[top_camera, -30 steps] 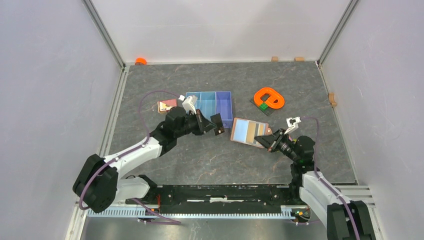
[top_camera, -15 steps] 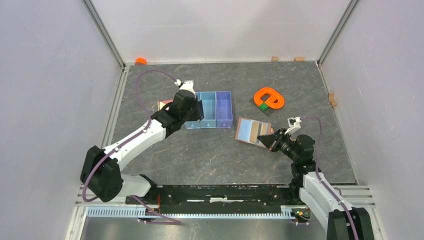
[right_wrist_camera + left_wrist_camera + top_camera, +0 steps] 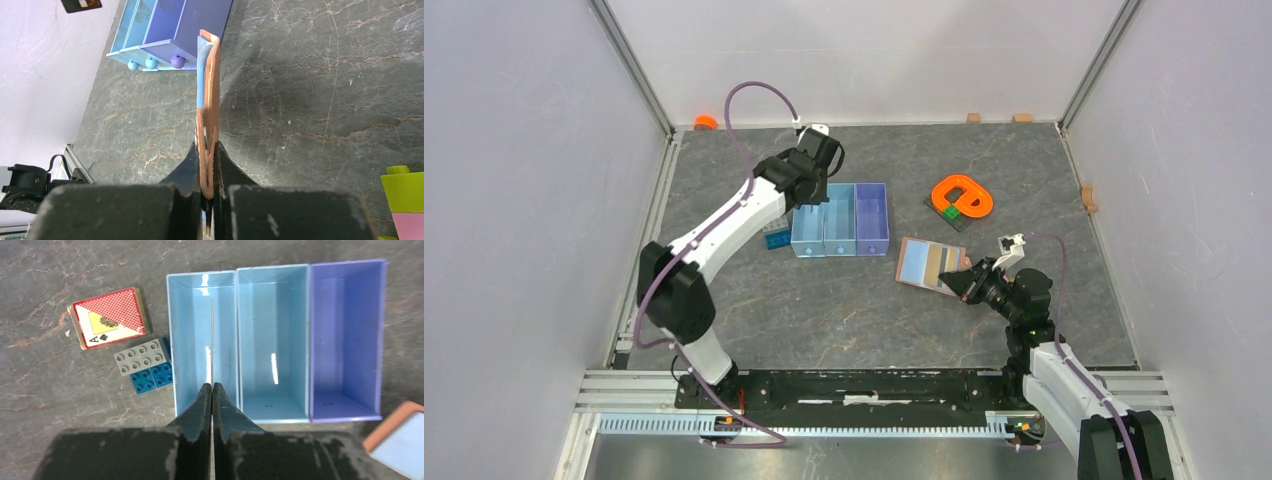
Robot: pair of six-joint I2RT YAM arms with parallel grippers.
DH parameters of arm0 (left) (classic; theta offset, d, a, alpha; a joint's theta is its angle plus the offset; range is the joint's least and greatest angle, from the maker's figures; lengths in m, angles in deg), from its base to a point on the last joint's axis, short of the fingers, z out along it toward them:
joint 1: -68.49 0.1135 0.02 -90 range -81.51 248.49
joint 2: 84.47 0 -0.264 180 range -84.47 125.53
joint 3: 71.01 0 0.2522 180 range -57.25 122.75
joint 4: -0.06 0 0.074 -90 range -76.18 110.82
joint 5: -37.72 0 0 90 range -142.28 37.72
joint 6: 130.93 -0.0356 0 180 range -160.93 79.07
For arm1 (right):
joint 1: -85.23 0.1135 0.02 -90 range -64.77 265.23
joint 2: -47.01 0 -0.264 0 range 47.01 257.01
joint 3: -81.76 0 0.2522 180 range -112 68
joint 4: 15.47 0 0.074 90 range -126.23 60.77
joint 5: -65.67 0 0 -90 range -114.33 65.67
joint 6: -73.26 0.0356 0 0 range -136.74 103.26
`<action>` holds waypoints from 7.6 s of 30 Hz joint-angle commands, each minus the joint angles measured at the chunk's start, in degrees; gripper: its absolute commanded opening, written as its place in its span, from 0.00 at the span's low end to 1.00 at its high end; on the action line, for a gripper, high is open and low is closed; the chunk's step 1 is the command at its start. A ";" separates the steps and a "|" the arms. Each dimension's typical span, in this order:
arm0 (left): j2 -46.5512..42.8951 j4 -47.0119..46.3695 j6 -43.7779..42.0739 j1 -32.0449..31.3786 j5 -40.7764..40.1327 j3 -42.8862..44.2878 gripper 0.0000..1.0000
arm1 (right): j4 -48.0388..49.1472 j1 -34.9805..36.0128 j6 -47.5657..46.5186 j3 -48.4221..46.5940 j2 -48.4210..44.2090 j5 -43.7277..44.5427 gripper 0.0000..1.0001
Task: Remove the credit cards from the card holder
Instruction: Place the credit card in the storage box, then remove the credit card from the card holder.
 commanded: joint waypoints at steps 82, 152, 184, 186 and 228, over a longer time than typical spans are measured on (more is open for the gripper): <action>-9.49 -93.69 -2.35 2.27 -4.22 -61.74 0.08 | 4.37 -0.19 -2.22 -1.67 1.06 1.54 0.00; -43.03 -56.43 12.05 -19.76 10.67 -59.62 1.00 | 8.76 -0.13 6.40 -3.02 -0.54 -17.21 0.00; -24.03 -79.63 13.38 -19.68 34.88 -59.80 0.56 | 27.25 4.98 15.64 -1.48 6.11 -23.98 0.00; -24.16 -78.87 12.96 -19.61 33.90 -59.71 0.34 | 24.61 6.08 13.68 -2.30 6.91 -23.48 0.00; -20.52 -65.25 11.23 -19.59 29.02 -53.32 0.02 | -1.40 14.51 -7.47 -11.34 2.66 -10.27 0.00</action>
